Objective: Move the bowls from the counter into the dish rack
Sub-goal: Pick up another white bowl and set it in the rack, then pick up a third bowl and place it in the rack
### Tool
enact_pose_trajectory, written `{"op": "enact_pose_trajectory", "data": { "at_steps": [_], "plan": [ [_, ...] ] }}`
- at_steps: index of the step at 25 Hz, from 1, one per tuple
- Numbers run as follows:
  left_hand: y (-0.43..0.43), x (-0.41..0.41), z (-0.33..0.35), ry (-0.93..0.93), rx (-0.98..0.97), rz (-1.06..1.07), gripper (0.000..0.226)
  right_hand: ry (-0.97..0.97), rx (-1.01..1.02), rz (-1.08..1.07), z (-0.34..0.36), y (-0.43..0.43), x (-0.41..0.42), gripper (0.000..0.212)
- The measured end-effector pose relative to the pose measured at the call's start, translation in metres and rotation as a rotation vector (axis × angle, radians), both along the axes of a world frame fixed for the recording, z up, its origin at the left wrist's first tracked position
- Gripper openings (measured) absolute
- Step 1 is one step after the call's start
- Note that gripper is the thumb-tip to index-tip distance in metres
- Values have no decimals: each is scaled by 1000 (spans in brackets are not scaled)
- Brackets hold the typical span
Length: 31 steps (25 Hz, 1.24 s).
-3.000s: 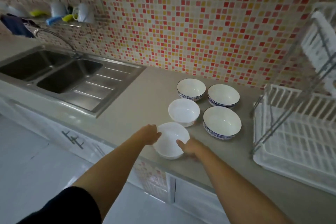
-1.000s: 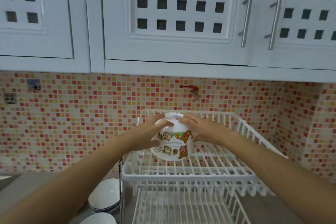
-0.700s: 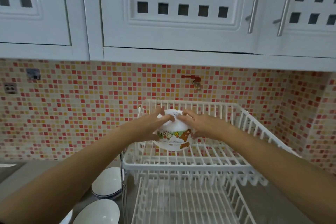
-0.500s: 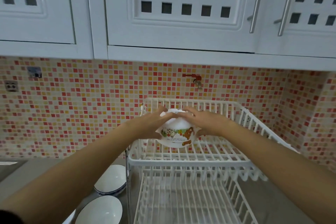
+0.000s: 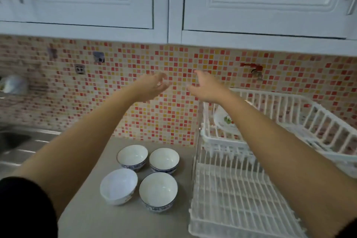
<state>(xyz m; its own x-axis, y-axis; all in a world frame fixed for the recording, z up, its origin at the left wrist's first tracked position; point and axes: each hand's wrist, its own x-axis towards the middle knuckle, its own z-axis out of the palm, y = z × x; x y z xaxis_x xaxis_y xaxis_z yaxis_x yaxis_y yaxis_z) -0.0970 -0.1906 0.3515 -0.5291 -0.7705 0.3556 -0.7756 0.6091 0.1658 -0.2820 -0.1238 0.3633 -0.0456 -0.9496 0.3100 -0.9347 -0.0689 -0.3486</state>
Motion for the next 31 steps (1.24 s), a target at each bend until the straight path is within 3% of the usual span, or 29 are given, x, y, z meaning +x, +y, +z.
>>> {"op": "enact_pose_trajectory", "data": {
  "at_steps": [2, 5, 8, 12, 15, 18, 20, 24, 27, 31],
  "plan": [
    [-14, 42, -27, -26, 70, 108, 57, -50, 138, -9, -29, -19, 49, 62],
    [-31, 91, -82, -121, 157, 190, 60, -104, 310, 36, -96, -47, 105, 31],
    [-39, 130, -148, -172, 328, 255, 60, -218, 480, 12, -177, -57, 150, 56],
    [-50, 165, -253, -209, 537, 321, 57, -300, 691, -75, -281, -48, 190, 54],
    [-57, 176, -309, -170, 608, 404, 56, -530, 801, -252, -335, -54, 209, 67],
    [-67, 174, -349, -169, 616, 529, 51, -694, 693, -403, -362, -64, 226, 75],
    [-72, 172, -370, -175, 667, 568, 49, -628, 573, -450, -374, -70, 232, 83],
    [-75, 169, -387, -213, 740, 525, 50, -608, 552, -449, -385, -75, 240, 85],
    [-69, 166, -381, -83, 803, 529, 49, -671, 480, -452, -384, -71, 240, 74],
    [-61, 177, -352, 106, 727, 569, 60, -705, 390, -415, -358, -66, 249, 74]
  ]
}}
